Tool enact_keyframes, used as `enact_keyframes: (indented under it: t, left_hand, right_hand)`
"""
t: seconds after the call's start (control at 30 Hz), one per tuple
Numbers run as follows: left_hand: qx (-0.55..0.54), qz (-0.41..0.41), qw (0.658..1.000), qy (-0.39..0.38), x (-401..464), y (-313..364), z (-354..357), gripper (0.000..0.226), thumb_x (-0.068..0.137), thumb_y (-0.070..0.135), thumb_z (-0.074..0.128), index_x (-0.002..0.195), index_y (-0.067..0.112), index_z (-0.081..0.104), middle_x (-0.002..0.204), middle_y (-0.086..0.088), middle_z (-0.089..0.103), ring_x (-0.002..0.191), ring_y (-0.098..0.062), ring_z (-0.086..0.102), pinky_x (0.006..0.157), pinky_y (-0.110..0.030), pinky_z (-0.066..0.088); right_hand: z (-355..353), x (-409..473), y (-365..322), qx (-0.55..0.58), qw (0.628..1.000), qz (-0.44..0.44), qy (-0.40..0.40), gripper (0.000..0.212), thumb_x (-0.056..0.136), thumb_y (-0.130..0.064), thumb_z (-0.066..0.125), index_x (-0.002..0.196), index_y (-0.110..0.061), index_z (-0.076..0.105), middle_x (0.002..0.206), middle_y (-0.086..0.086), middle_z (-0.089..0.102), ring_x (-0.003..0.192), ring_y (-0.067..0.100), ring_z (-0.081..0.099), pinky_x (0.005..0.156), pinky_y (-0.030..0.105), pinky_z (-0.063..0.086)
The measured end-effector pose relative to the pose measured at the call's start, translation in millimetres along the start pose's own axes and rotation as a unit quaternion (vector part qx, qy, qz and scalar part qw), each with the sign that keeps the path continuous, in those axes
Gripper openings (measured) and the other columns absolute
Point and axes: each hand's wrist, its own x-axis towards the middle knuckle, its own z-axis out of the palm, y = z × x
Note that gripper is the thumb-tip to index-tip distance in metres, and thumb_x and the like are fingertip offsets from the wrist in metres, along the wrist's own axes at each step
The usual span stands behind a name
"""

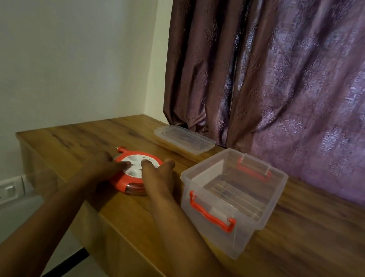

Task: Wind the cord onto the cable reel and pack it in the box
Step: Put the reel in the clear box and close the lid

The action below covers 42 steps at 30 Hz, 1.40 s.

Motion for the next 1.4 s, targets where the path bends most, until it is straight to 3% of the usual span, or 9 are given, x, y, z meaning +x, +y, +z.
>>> enact_keyframes:
  t: [0.1, 0.2, 0.37, 0.53, 0.67, 0.97, 1.13, 1.27, 1.4]
  left_hand:
    - [-0.129, 0.004, 0.991, 0.023, -3.9, -1.4, -11.7, 0.043, 0.091, 0.028, 0.071, 0.121, 0.003, 0.052, 0.113, -0.021, 0.062, 0.080, -0.028, 0.063, 0.060, -0.037, 0.053]
    - [-0.240, 0.058, 0.968, 0.046, -15.6, 13.9, -23.8, 0.047, 0.092, 0.024, 0.071, 0.128, -0.001, 0.053, 0.125, -0.029, 0.062, 0.096, -0.040, 0.068, 0.080, -0.051, 0.059]
    - [-0.283, 0.259, 0.916, 0.121, -61.0, 77.7, -29.7, 0.039, 0.085, 0.027, 0.079, 0.116, 0.021, 0.056, 0.115, -0.012, 0.068, 0.092, -0.024, 0.071, 0.058, -0.029, 0.059]
    - [-0.153, 0.353, 0.917, 0.102, -96.7, 131.1, 25.0, 0.045, 0.085, 0.031, 0.077, 0.117, 0.035, 0.045, 0.098, 0.010, 0.058, 0.080, -0.005, 0.060, 0.063, -0.027, 0.057]
    - [-0.026, 0.380, 0.924, 0.029, -106.9, 136.1, 89.3, 0.050, 0.085, 0.024, 0.077, 0.122, 0.024, 0.044, 0.103, 0.000, 0.063, 0.091, -0.028, 0.067, 0.079, -0.048, 0.061]
    - [0.208, 0.318, 0.923, -0.055, -92.2, 133.1, 132.3, 0.047, 0.084, 0.041, 0.073, 0.118, 0.023, 0.046, 0.110, -0.009, 0.069, 0.100, -0.032, 0.066, 0.073, -0.034, 0.047]
    - [0.298, 0.327, 0.895, -0.053, -88.1, 133.7, 127.7, 0.051, 0.091, 0.040, 0.066, 0.132, 0.022, 0.042, 0.115, -0.013, 0.066, 0.086, -0.024, 0.055, 0.068, -0.032, 0.039]
    - [0.350, 0.352, 0.868, -0.019, -87.0, 133.1, 125.3, 0.047, 0.094, 0.047, 0.060, 0.135, 0.028, 0.050, 0.118, -0.011, 0.067, 0.102, -0.028, 0.064, 0.074, -0.035, 0.049]
    - [0.448, 0.400, 0.798, 0.052, -88.2, 136.5, 131.3, 0.041, 0.095, 0.051, 0.056, 0.126, 0.025, 0.063, 0.112, -0.009, 0.067, 0.101, -0.027, 0.064, 0.071, -0.036, 0.048]
  right_hand:
    - [2.6, -12.2, -2.7, 0.030, 0.999, -0.026, -0.014, 0.075, 0.090, -0.036, 0.060, 0.150, -0.025, 0.016, 0.149, 0.008, 0.035, 0.130, 0.029, 0.042, 0.090, 0.035, 0.049]
    - [0.5, -28.0, -15.6, 0.059, 0.990, -0.130, -0.010, 0.073, 0.087, -0.037, 0.063, 0.146, -0.030, 0.021, 0.147, 0.002, 0.034, 0.131, 0.026, 0.041, 0.094, 0.037, 0.049]
    - [-64.0, -30.9, -58.0, 0.146, 0.952, -0.265, 0.051, 0.062, 0.084, -0.035, 0.066, 0.138, -0.028, 0.036, 0.134, 0.001, 0.049, 0.116, 0.020, 0.054, 0.097, 0.040, 0.049]
    - [-152.7, 2.0, -66.1, 0.151, 0.957, -0.228, 0.096, 0.055, 0.085, -0.039, 0.065, 0.132, -0.019, 0.046, 0.123, 0.007, 0.060, 0.106, 0.022, 0.062, 0.090, 0.045, 0.052]
    - [-192.0, 17.7, -43.5, 0.086, 0.973, -0.186, 0.102, 0.032, 0.091, -0.045, 0.056, 0.114, -0.022, 0.056, 0.100, -0.001, 0.065, 0.083, 0.012, 0.061, 0.062, 0.028, 0.043]
    - [-204.5, 42.4, -11.5, -0.215, 0.942, -0.235, 0.102, 0.015, 0.090, -0.035, 0.059, 0.094, -0.025, 0.069, 0.093, -0.004, 0.071, 0.091, 0.017, 0.065, 0.087, 0.036, 0.050]
    - [-200.5, 49.2, -3.0, -0.291, 0.924, -0.240, 0.061, 0.015, 0.091, -0.031, 0.060, 0.098, -0.025, 0.071, 0.093, -0.008, 0.069, 0.087, 0.010, 0.061, 0.078, 0.029, 0.046]
    - [-195.5, 53.2, -3.3, -0.259, 0.926, -0.266, 0.064, 0.016, 0.092, -0.028, 0.059, 0.100, -0.023, 0.071, 0.094, -0.009, 0.070, 0.089, 0.010, 0.063, 0.079, 0.029, 0.047]
    - [-195.2, 55.9, -1.3, -0.264, 0.925, -0.269, 0.036, 0.018, 0.093, -0.022, 0.057, 0.103, -0.024, 0.072, 0.100, -0.009, 0.071, 0.093, 0.008, 0.063, 0.082, 0.027, 0.048]
